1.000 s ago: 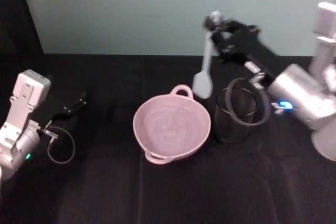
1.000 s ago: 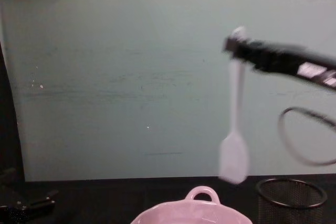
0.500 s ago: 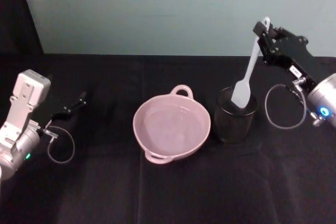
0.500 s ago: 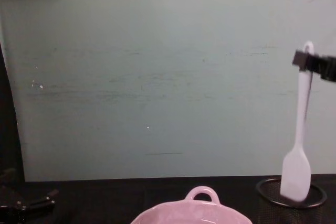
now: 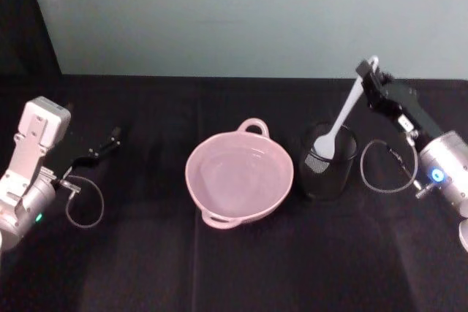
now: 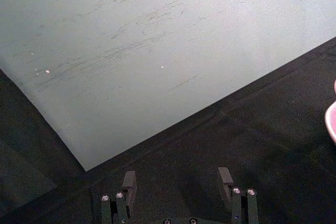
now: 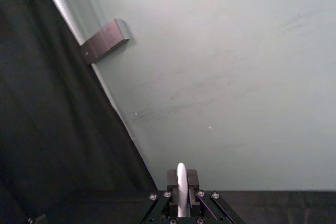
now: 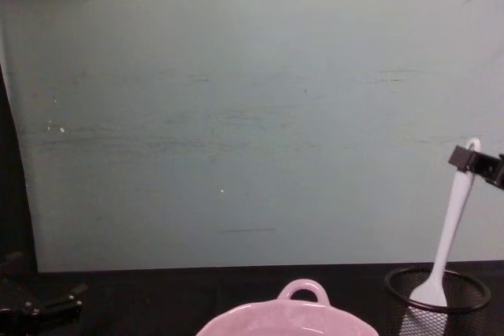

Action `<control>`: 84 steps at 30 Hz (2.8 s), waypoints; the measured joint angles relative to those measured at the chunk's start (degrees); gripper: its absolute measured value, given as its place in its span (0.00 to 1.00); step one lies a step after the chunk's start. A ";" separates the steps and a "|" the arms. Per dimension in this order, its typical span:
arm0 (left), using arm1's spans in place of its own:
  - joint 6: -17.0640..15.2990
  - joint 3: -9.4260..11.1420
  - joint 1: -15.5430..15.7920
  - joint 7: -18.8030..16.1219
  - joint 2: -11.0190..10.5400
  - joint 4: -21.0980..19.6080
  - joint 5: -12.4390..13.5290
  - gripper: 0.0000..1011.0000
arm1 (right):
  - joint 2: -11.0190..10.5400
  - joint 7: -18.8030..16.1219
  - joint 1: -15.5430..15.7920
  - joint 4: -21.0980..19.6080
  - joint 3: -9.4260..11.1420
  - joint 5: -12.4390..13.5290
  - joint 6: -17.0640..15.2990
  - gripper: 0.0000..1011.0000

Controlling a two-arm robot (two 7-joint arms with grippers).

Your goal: Use the one hand to pick up the spoon and stir the clear water in the bowl.

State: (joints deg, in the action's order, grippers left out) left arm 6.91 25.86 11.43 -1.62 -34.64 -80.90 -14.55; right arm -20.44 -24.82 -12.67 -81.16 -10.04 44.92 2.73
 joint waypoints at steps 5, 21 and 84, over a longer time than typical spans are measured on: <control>0.00 0.00 0.00 0.00 0.00 0.00 0.00 1.00 | 0.76 -1.14 -0.31 3.05 0.25 3.13 0.34 0.11; 0.00 0.00 0.00 0.00 0.00 0.00 0.00 1.00 | 0.61 -0.15 -0.34 6.31 0.19 8.56 -0.81 0.29; 0.00 0.00 0.00 0.00 0.00 0.00 0.00 1.00 | -9.98 17.64 -4.46 12.02 -12.58 -23.08 7.16 0.99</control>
State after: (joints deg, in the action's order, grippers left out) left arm 6.91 25.86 11.43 -1.62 -34.65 -80.90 -14.55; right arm -30.43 -7.18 -17.13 -69.14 -22.62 21.84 9.88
